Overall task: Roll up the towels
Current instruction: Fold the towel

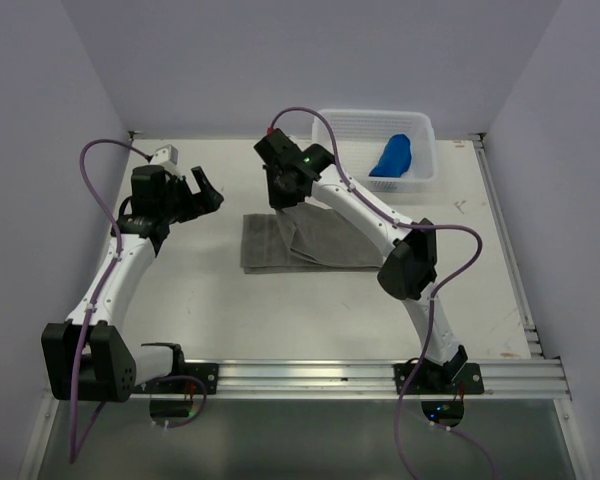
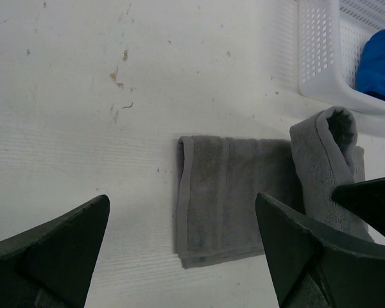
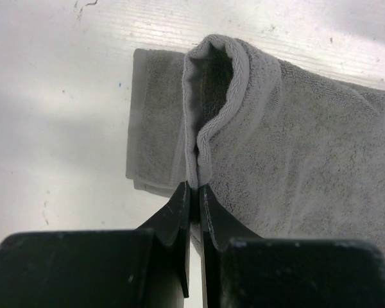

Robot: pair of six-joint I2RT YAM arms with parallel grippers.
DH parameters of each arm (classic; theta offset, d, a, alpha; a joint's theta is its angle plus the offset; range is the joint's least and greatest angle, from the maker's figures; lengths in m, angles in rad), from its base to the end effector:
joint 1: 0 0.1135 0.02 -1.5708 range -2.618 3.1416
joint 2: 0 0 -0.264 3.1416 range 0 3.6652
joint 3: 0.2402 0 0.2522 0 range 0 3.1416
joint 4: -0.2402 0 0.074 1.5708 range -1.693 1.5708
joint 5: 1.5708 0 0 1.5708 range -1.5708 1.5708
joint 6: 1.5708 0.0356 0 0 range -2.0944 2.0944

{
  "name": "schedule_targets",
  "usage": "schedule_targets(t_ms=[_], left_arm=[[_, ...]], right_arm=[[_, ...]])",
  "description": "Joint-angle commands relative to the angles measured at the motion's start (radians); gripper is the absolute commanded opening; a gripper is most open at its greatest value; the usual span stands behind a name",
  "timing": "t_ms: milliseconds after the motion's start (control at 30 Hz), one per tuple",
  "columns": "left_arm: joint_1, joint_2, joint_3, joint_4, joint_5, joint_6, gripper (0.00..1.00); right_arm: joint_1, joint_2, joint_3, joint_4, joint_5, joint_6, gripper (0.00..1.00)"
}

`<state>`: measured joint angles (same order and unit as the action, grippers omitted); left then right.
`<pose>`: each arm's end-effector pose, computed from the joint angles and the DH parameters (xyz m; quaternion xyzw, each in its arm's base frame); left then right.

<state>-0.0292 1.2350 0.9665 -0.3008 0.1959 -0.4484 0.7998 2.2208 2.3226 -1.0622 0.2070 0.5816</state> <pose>0.2765 -0.0150 0.2969 -0.1357 0.8637 -0.1964 0.4439 0.3396 0.3390 0.3191 -0.0724 0.9464 0.1144 0.2932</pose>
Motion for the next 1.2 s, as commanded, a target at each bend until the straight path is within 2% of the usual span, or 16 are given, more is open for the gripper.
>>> schedule_targets(t_ms=[0, 167, 900, 1167], left_arm=[[-0.008, -0.028, -0.014, 0.048, 0.022, 0.022, 1.00], [-0.009, -0.034, -0.014, 0.046, 0.017, 0.024, 1.00], [-0.011, -0.037, -0.012, 0.045, 0.014, 0.024, 1.00], [-0.011, -0.039, -0.011, 0.043, 0.013, 0.024, 1.00]], right_arm=[[0.010, -0.055, 0.014, 0.033, -0.050, 0.038, 0.00], [0.013, -0.052, -0.023, 0.076, -0.098, 0.063, 0.00], [0.039, -0.185, 0.001, 0.120, -0.040, 0.078, 0.00], [0.041, -0.115, -0.028, 0.178, -0.127, 0.103, 0.00]])
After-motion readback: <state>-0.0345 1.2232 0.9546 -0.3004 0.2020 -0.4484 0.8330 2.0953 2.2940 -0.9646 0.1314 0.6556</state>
